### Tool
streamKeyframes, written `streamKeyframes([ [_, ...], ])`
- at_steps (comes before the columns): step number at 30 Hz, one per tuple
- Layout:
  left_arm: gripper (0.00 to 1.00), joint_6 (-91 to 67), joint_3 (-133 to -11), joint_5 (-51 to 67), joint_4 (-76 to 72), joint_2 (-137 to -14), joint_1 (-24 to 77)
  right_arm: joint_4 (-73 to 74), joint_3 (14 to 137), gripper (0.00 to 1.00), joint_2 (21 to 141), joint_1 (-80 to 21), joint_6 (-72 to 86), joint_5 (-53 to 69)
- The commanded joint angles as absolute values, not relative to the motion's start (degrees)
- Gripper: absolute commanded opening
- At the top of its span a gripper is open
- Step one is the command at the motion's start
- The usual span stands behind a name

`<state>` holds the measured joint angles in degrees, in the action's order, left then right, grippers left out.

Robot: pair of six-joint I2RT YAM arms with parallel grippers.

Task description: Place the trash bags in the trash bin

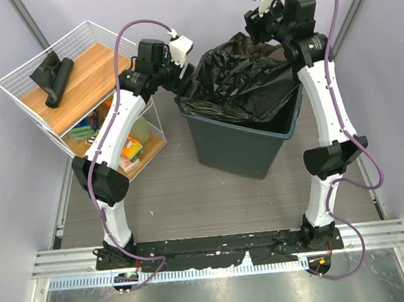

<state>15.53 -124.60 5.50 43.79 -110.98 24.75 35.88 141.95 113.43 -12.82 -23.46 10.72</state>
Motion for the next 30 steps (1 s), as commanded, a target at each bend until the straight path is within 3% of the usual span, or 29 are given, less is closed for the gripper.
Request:
streamKeyframes([
  [1,0.77,16.5,-126.8,5.2,44.3,-108.3,25.0,38.1,140.1,0.65,107.9,-12.1,-19.8,12.0],
  [9,0.79,17.1,-126.7,4.7,44.7,-107.6,25.0,43.2,127.4,0.76,97.3,-11.6,-21.4,3.3],
  [19,0.88,17.5,-126.5,4.5,45.1,-106.9,25.0,42.4,115.0,0.77,86.9,-10.9,-24.0,-6.8],
  [30,0.89,17.3,-126.2,5.2,44.9,-106.7,25.0,42.5,110.8,0.71,87.8,-7.4,-21.6,-3.8],
])
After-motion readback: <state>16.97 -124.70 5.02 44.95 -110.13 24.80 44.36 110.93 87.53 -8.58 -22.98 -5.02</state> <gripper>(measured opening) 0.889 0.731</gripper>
